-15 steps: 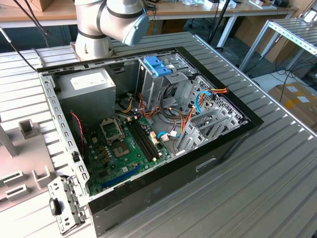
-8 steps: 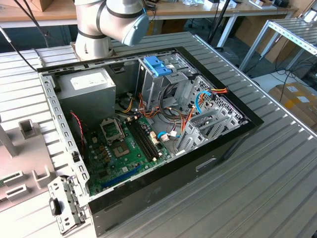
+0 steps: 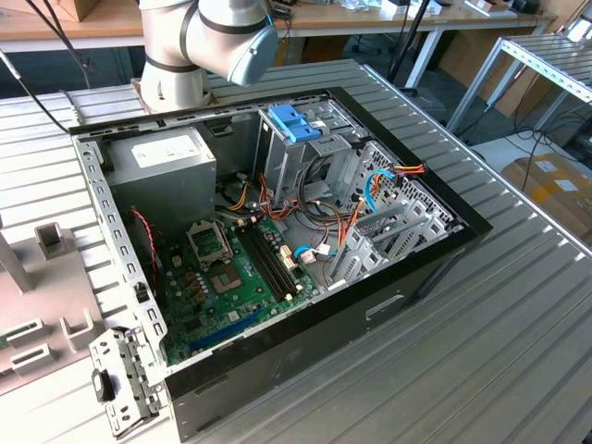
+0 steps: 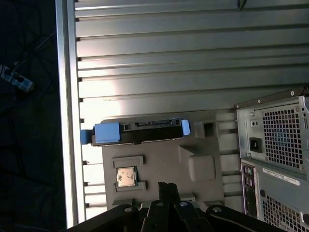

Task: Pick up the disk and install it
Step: 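Pick up the disk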

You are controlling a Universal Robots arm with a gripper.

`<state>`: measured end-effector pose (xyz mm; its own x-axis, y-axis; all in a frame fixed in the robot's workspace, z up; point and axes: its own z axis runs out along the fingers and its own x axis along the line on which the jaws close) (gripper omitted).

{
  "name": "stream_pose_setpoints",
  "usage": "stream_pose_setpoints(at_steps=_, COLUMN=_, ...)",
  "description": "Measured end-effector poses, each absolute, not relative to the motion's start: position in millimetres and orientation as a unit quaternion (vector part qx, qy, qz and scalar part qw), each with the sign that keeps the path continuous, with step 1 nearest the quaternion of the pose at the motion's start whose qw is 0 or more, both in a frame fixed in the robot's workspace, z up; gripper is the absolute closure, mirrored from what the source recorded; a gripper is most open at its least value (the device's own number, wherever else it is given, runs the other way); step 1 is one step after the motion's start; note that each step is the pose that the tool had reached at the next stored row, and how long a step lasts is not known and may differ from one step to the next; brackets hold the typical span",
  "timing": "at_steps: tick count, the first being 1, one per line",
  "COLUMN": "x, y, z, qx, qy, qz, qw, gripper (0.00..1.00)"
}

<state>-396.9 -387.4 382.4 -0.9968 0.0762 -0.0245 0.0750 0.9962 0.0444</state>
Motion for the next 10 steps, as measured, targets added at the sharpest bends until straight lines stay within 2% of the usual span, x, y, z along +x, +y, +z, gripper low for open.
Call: stream_pose_setpoints(at_steps=10, x=-397.0, y=-387.4, z=382.4, qx=0.027, qy=0.999, qz=0.022, qw=0.013, gripper=0.89)
